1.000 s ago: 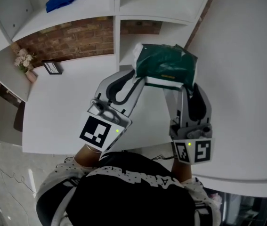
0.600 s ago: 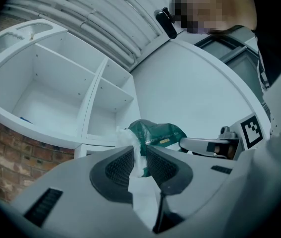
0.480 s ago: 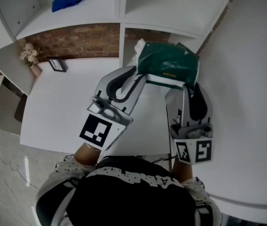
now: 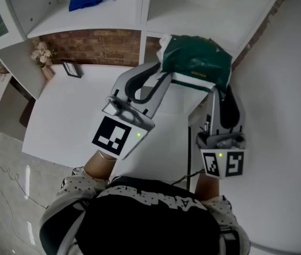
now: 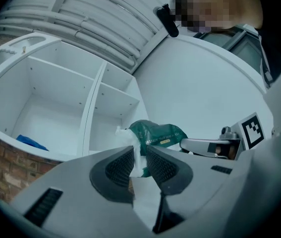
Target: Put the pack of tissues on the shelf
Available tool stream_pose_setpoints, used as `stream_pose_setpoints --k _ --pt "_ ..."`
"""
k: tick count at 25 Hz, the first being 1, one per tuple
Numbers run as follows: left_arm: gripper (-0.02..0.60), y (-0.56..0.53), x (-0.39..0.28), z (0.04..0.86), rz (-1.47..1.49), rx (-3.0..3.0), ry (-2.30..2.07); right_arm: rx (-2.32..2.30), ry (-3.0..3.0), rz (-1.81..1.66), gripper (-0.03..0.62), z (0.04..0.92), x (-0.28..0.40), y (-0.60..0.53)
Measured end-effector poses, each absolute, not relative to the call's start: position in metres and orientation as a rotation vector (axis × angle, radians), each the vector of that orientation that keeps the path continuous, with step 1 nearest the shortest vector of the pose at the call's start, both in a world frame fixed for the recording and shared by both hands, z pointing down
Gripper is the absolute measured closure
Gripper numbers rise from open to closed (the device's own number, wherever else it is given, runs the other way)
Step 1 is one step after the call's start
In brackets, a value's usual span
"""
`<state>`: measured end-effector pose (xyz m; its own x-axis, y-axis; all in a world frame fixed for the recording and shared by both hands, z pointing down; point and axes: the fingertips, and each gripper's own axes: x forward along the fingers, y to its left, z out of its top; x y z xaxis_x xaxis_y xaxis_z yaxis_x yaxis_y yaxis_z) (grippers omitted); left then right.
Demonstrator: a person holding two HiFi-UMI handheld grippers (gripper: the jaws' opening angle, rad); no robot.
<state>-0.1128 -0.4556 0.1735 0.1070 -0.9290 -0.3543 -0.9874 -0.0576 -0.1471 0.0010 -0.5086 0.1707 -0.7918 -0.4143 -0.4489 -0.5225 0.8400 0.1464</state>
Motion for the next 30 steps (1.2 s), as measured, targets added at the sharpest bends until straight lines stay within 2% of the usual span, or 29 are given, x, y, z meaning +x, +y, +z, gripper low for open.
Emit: stream_pose_setpoints --k 20,30 --pt "0.476 -0.460 -0.117 0.157 0.179 -1.875 1.814 -0.594 2.487 0.430 0.470 0.164 -0.008 -0.522" --pt "0.476 -0.484 -0.129 0.116 0.127 -1.829 1.846 -0.585 2.516 0.468 0.470 0.122 -0.025 -0.550"
